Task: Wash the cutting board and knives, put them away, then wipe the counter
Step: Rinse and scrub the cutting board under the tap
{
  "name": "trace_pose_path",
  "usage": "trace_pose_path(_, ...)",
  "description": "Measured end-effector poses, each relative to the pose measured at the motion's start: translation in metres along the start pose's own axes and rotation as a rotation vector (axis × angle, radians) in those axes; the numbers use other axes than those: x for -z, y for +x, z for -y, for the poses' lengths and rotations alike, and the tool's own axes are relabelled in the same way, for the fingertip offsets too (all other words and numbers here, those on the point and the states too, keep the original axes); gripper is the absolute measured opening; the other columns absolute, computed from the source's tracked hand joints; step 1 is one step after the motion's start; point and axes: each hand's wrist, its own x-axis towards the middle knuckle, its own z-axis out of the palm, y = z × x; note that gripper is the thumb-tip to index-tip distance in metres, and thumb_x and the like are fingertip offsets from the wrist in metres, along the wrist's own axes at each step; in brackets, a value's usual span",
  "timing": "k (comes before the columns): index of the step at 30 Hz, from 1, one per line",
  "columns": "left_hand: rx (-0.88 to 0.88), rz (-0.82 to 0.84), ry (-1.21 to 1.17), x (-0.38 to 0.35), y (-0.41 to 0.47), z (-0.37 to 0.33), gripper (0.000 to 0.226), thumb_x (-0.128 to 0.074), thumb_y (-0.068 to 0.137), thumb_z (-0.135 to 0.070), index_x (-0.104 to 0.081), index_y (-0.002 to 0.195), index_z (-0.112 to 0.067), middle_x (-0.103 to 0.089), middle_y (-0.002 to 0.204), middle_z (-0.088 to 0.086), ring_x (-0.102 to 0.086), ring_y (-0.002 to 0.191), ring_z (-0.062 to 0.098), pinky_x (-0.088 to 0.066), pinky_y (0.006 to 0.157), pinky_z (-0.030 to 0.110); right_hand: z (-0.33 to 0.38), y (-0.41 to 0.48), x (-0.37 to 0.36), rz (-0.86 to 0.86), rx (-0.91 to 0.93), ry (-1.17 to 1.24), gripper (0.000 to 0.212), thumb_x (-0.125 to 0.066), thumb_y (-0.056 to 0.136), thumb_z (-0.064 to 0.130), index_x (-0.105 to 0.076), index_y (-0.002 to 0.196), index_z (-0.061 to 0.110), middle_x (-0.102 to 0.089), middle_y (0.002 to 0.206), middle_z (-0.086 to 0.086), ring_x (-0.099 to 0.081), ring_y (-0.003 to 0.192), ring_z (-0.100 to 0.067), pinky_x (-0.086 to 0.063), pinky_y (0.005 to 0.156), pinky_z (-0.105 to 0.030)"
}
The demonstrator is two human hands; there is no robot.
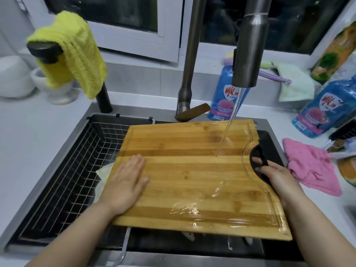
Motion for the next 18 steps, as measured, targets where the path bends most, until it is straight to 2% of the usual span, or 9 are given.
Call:
trace_pose_path(1, 0.046, -0.006, 0.017, 0.000, -0.001, 0.011, 0.106, 0.022, 0.048, -0.085, 0.018, 0.136, -0.027, 0.014, 0.151, -0.008, 0.018, 0.129, -0.003, 0.014, 0.107, 0.019, 0.001, -0.001, -0.001, -0.002, 0.006, -0.005, 0.032, -0.046, 0.088, -0.002, -0.064, 0.102, 0.020, -0.067, 0.049, 0.006, -0.060, 0.065, -0.019, -0.047, 0.057, -0.024)
trace_pose_path(3, 0.033, 0.019, 0.005, -0.001, -0.010, 0.006, 0.099, 0.015, 0.051, -0.079, 0.021, 0.134, -0.024, 0.019, 0.149, -0.008, 0.020, 0.129, -0.002, 0.018, 0.106, 0.018, 0.004, -0.004, -0.002, -0.008, 0.018, -0.010, 0.032, -0.047, 0.087, -0.002, -0.062, 0.107, 0.017, -0.066, 0.048, 0.008, -0.063, 0.061, -0.017, -0.051, 0.050, -0.017)
trace_pose_path(5, -0.037, 0.099, -0.021, -0.005, -0.021, -0.011, 0.104, 0.022, 0.043, -0.086, 0.025, 0.129, -0.027, 0.029, 0.140, -0.012, 0.028, 0.128, 0.000, 0.028, 0.100, 0.010, 0.009, -0.010, -0.002, -0.005, 0.027, 0.004, 0.032, -0.047, 0.087, -0.004, -0.060, 0.108, 0.017, -0.064, 0.044, 0.010, -0.063, 0.056, -0.013, -0.046, 0.040, -0.008)
trace_pose_path(8, -0.105, 0.128, -0.014, -0.006, -0.028, -0.014, 0.100, 0.031, 0.042, -0.084, 0.024, 0.128, -0.034, 0.031, 0.136, -0.018, 0.029, 0.128, -0.002, 0.034, 0.091, 0.003, 0.012, -0.018, -0.003, 0.016, 0.024, 0.041, 0.031, -0.046, 0.087, -0.005, -0.060, 0.104, 0.016, -0.063, 0.043, 0.008, -0.061, 0.056, -0.016, -0.044, 0.038, -0.008)
trace_pose_path(11, -0.017, 0.026, -0.026, -0.003, -0.022, -0.001, 0.093, 0.013, 0.054, -0.087, 0.018, 0.132, -0.037, 0.023, 0.141, -0.021, 0.020, 0.132, -0.002, 0.020, 0.105, 0.014, 0.009, -0.024, -0.008, 0.059, -0.013, 0.077, 0.025, -0.046, 0.088, -0.004, -0.061, 0.091, 0.016, -0.065, 0.048, 0.000, -0.062, 0.046, -0.013, -0.047, 0.039, -0.013)
trace_pose_path(12, 0.049, -0.001, -0.051, -0.001, -0.019, 0.003, 0.083, -0.001, 0.071, -0.081, 0.014, 0.137, -0.034, 0.018, 0.146, -0.018, 0.014, 0.136, 0.000, 0.014, 0.109, 0.019, 0.008, -0.024, -0.010, 0.069, -0.023, 0.075, 0.024, -0.047, 0.088, -0.003, -0.060, 0.089, 0.017, -0.065, 0.049, 0.000, -0.062, 0.044, -0.012, -0.048, 0.040, -0.015)
trace_pose_path(14, 0.164, -0.016, -0.097, 0.001, -0.013, 0.008, 0.061, -0.021, 0.094, -0.051, 0.001, 0.145, -0.026, 0.004, 0.154, -0.008, 0.003, 0.142, 0.007, 0.006, 0.114, 0.026, 0.007, -0.025, -0.015, 0.086, -0.021, 0.069, 0.025, -0.047, 0.088, -0.002, -0.060, 0.086, 0.018, -0.065, 0.047, 0.002, -0.061, 0.041, -0.007, -0.049, 0.040, -0.016)
trace_pose_path(15, 0.191, -0.015, -0.103, 0.002, -0.012, 0.008, 0.056, -0.023, 0.097, -0.043, -0.003, 0.146, -0.024, 0.001, 0.155, -0.005, 0.001, 0.143, 0.009, 0.004, 0.114, 0.027, 0.006, -0.025, -0.017, 0.085, -0.014, 0.065, 0.026, -0.046, 0.088, -0.003, -0.060, 0.085, 0.018, -0.065, 0.046, 0.002, -0.061, 0.041, -0.007, -0.049, 0.041, -0.016)
trace_pose_path(18, 0.228, -0.002, -0.102, 0.003, -0.016, 0.007, 0.053, -0.023, 0.098, -0.037, -0.006, 0.146, -0.022, -0.004, 0.156, -0.004, -0.002, 0.143, 0.011, 0.000, 0.115, 0.030, 0.008, -0.030, -0.021, 0.084, 0.012, 0.051, 0.028, -0.044, 0.087, -0.005, -0.059, 0.085, 0.018, -0.064, 0.054, -0.003, -0.062, 0.049, -0.015, -0.049, 0.047, -0.020)
